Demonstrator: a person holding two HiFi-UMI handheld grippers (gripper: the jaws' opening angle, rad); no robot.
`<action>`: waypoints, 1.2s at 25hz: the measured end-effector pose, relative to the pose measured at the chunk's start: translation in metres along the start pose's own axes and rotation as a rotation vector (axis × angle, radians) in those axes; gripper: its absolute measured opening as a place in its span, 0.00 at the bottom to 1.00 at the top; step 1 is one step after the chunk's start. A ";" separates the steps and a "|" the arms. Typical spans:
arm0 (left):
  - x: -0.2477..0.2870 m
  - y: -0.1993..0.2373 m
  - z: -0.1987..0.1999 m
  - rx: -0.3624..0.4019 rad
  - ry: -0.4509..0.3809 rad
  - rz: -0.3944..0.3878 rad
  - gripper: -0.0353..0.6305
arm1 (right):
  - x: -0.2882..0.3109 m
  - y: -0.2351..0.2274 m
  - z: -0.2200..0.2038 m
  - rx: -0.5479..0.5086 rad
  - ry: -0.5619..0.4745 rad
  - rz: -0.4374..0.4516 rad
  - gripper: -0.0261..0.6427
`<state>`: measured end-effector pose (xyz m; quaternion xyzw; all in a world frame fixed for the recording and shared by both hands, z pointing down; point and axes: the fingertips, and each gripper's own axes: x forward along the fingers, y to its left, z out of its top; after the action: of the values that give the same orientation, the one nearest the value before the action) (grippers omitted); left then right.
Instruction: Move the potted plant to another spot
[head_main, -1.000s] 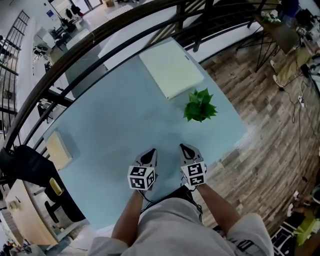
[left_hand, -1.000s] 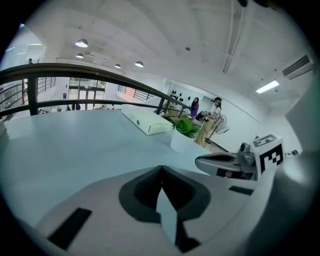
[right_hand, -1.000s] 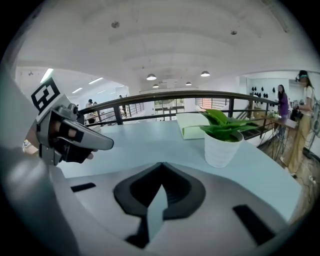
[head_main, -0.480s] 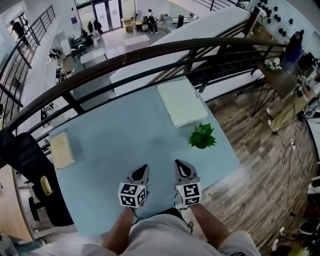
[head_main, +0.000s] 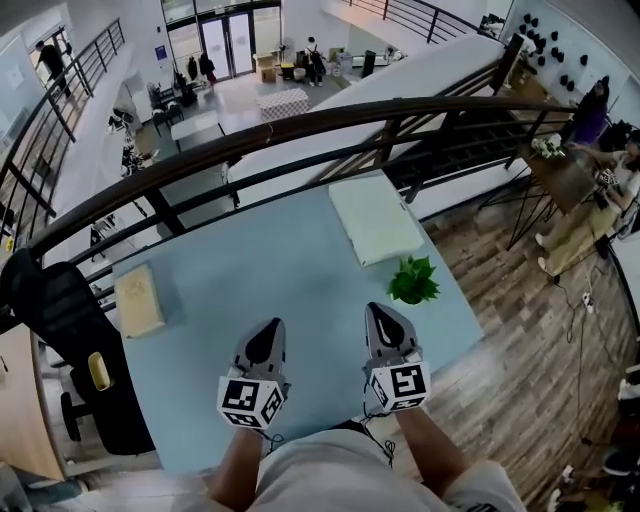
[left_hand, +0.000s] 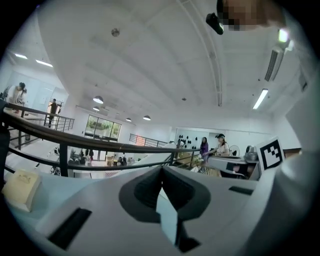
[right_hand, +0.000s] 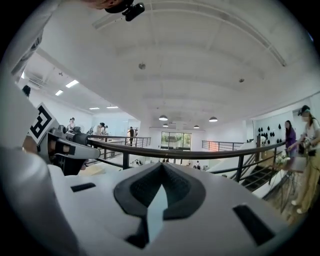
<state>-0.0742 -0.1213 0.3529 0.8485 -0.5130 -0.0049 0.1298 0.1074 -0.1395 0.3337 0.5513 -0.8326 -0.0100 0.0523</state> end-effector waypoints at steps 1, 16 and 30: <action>-0.003 0.001 0.010 0.008 -0.019 0.009 0.07 | -0.002 -0.001 0.009 -0.011 -0.014 -0.003 0.04; -0.009 -0.023 0.036 0.093 -0.043 -0.022 0.07 | -0.015 0.008 0.036 -0.086 -0.051 -0.027 0.04; 0.003 -0.037 0.031 0.116 -0.026 -0.066 0.07 | -0.014 0.004 0.037 -0.073 -0.047 -0.022 0.04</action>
<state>-0.0455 -0.1140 0.3149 0.8708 -0.4860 0.0095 0.0733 0.1060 -0.1263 0.2962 0.5578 -0.8266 -0.0539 0.0525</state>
